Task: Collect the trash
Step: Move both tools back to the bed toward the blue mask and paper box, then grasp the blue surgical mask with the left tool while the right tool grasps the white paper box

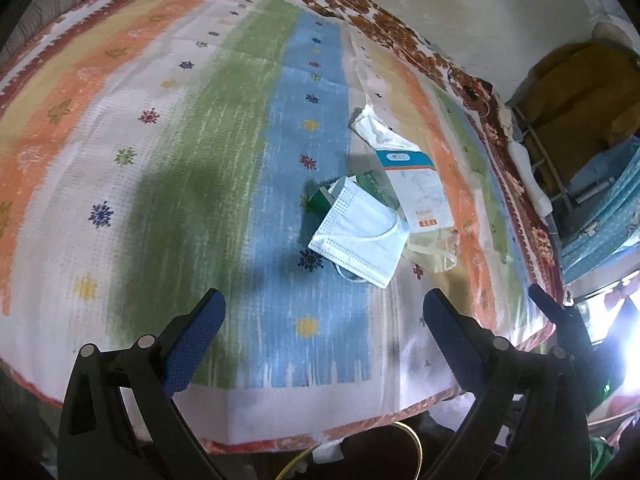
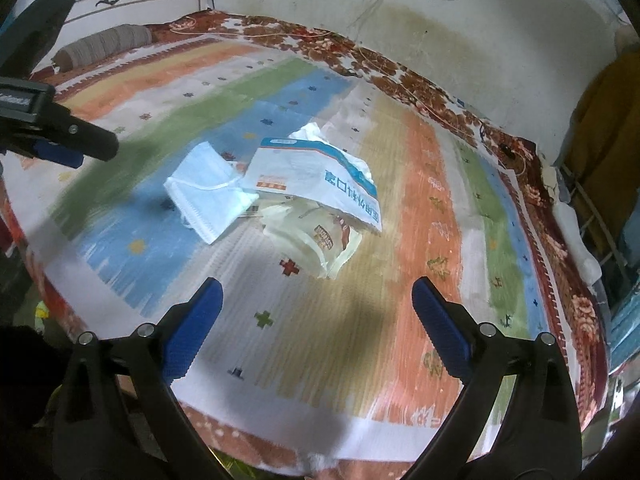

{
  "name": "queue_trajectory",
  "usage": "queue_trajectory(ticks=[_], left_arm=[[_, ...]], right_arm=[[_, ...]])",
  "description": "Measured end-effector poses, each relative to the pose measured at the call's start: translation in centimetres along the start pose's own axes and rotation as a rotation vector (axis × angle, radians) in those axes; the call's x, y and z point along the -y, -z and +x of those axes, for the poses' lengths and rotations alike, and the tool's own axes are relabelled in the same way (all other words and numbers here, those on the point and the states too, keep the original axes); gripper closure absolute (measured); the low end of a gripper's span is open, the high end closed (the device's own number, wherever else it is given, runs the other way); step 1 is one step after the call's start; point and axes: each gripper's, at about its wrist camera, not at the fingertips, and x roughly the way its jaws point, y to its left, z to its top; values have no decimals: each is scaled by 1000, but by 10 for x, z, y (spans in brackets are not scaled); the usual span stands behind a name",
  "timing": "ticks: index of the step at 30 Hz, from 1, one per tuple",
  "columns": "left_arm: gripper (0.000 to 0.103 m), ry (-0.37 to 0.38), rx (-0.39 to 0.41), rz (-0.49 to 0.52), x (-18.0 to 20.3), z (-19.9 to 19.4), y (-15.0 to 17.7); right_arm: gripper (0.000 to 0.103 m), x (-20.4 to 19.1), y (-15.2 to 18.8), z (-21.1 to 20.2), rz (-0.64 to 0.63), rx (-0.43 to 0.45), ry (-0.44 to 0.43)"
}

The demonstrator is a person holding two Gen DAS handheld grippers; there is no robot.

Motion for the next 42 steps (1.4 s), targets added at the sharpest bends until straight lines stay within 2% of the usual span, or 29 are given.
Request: queue_trajectory(ticks=[7, 15, 17, 20, 25, 30, 32, 38, 42], left_arm=[[11, 27, -7, -70, -23, 17, -4], [13, 84, -10, -53, -18, 33, -8], [15, 91, -14, -53, -19, 38, -8], [19, 103, -21, -57, -22, 44, -8], [26, 160, -18, -74, -30, 50, -11], [37, 214, -20, -102, -39, 58, -16], [37, 224, -19, -102, -40, 61, -17], [42, 250, -18, -94, -37, 70, -18], [52, 269, -21, -81, -29, 77, -18]], right_arm=[[14, -11, -14, 18, -75, 22, 38], [17, -20, -34, 40, -136, 18, 69], [18, -23, -38, 45, -153, 17, 69], [25, -30, -42, 57, -194, 1, 91], [35, -35, -49, 72, -250, 6, 140], [39, -36, -53, 84, -254, -24, 129], [39, -37, -51, 88, -269, -42, 128], [39, -41, -49, 93, -327, -14, 184], [42, -46, -44, 99, -387, -2, 217]])
